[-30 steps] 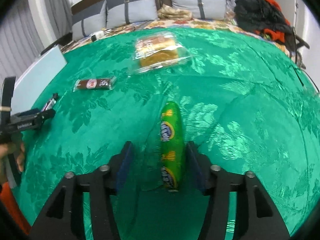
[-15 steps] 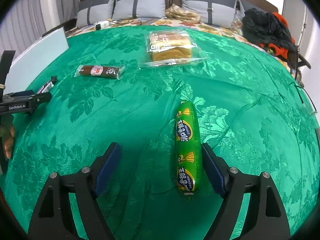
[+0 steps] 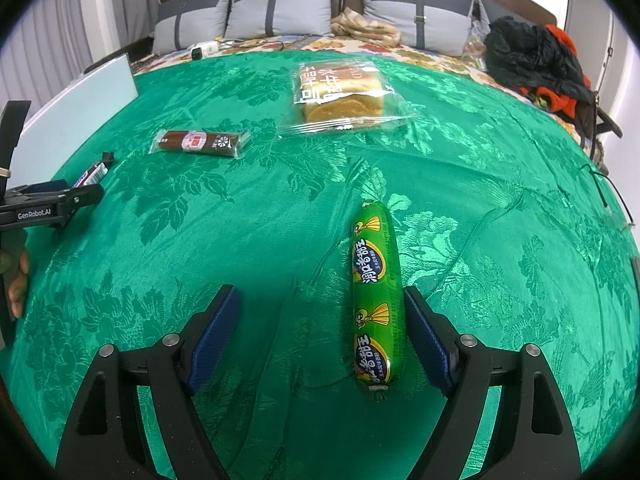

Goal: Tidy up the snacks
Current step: 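Grasp the Snickers bar with the left tool while the right tool lifts the green sausage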

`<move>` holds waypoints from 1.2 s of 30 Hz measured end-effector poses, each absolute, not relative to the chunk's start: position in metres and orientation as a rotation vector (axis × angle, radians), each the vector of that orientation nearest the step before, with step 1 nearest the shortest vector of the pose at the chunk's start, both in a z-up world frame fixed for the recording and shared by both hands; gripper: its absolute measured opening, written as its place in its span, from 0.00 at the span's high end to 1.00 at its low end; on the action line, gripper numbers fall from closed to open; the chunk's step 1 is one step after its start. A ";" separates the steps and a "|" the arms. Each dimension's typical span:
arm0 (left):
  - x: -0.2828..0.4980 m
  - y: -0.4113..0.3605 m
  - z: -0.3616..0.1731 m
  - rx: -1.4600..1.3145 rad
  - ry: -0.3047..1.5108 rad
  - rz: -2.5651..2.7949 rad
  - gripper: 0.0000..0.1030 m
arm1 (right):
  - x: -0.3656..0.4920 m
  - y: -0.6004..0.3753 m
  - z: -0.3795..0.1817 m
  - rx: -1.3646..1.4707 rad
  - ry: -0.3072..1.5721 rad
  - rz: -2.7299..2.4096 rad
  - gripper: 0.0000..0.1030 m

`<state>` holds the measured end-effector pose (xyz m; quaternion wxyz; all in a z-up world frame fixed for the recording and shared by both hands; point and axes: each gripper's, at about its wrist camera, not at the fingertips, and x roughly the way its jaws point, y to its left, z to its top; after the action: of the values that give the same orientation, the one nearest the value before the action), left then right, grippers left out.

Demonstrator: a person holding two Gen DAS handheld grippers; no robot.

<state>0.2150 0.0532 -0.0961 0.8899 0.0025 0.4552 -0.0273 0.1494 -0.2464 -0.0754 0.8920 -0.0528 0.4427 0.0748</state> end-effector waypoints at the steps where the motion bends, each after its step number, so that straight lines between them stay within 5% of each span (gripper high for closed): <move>1: 0.215 0.053 -0.096 0.005 0.945 -0.057 0.00 | 0.149 -0.246 -0.075 -0.110 0.919 0.155 0.19; 21: 0.215 0.053 -0.096 0.008 0.949 -0.057 0.00 | 0.149 -0.246 -0.076 -0.110 0.918 0.156 0.18; 26: 0.231 0.055 -0.092 0.045 1.135 -0.105 0.03 | 0.154 -0.251 -0.072 -0.105 0.989 0.229 0.19; 29: 0.232 0.052 -0.087 0.067 1.136 -0.132 0.22 | 0.164 -0.267 -0.065 0.016 1.096 0.263 0.21; 30: 0.232 0.049 -0.085 0.075 1.132 -0.145 0.37 | 0.168 -0.271 -0.063 0.041 1.130 0.263 0.21; 33: 0.225 0.031 -0.079 0.135 1.127 -0.210 0.83 | 0.175 -0.273 -0.059 0.035 1.221 0.258 0.52; 35: 0.219 0.024 -0.079 0.158 1.131 -0.230 0.84 | 0.177 -0.268 -0.061 -0.014 1.258 0.249 0.74; 36: 0.212 0.024 -0.077 0.134 1.127 -0.251 0.84 | 0.177 -0.266 -0.062 -0.040 1.269 0.243 0.75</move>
<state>0.2124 0.0240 -0.0774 0.8357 0.0634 0.5325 -0.1183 0.1772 -0.2663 -0.0618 0.7984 -0.0186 0.5911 0.1132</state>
